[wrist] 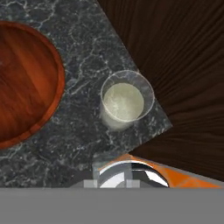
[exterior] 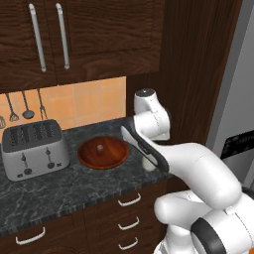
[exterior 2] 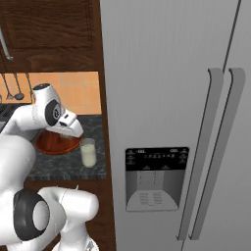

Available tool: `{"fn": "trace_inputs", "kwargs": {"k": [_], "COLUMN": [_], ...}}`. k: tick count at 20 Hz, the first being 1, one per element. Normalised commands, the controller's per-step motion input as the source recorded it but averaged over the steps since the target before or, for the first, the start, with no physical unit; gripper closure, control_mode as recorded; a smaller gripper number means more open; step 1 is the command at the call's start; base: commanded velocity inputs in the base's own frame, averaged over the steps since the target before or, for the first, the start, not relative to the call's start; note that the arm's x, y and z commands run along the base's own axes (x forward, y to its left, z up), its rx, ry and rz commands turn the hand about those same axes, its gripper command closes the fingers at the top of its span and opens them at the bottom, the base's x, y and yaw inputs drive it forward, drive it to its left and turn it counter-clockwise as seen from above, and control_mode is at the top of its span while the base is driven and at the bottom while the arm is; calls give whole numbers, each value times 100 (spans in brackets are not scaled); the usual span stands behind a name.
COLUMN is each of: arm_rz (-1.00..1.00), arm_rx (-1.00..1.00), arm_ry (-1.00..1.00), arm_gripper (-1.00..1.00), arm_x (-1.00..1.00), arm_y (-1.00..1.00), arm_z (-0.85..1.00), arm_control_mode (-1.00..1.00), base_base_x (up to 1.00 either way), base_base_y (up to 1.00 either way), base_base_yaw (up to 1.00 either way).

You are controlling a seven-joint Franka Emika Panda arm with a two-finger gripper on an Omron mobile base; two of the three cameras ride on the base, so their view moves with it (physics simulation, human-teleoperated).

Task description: Grab a lemon wedge from the fridge and one ice cube from the ice bowl, and put them in the glass of lemonade.

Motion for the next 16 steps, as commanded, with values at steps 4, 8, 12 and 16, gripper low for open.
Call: {"fn": "trace_inputs", "kwargs": {"k": [4,8,12,16], "arm_rz": [-10,-12,-2,0], "arm_rx": [0,0,0,0], "arm_ry": [0,0,0,0], "arm_gripper": [100,100,100,100], "arm_x": [0,4,11,3], "arm_y": [-48,-48,-1,0], "arm_z": [-44,-11,0,-2], "arm_control_mode": [-100,-100,-100,-100], "base_base_x": [0,0,0,0], "base_base_y": [0,0,0,0], "base_base_yaw": [0,0,0,0]}}
